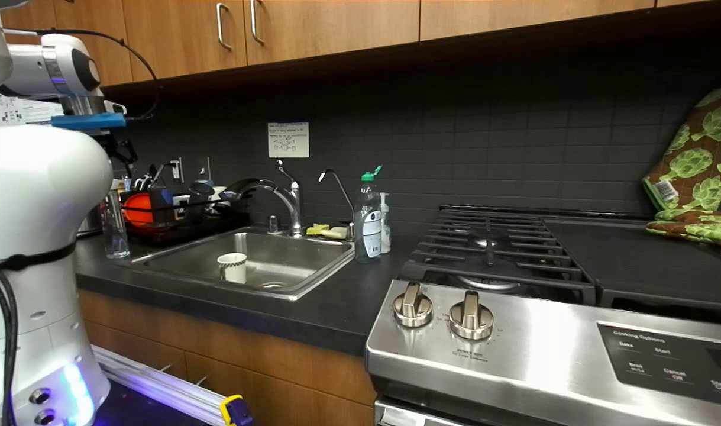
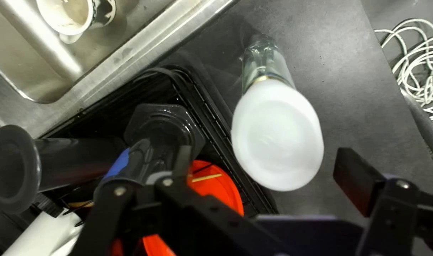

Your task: Move the water bottle to the left

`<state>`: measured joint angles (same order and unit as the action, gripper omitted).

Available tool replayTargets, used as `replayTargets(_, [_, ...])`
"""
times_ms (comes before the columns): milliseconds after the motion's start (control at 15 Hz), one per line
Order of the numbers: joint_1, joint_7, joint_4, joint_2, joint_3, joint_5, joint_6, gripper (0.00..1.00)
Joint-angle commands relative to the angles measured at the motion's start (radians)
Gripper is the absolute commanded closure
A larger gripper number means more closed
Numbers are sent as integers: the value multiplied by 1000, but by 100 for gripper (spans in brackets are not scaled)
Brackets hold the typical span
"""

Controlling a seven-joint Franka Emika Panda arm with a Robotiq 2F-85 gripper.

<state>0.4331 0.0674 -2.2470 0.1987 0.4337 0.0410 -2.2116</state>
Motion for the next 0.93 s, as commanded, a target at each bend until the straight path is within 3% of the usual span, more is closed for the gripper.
replayTargets(0, [-4, -13, 24, 14, -3, 5, 47, 0])
replayTargets(867, [-6, 13, 98, 43, -34, -100, 150, 0])
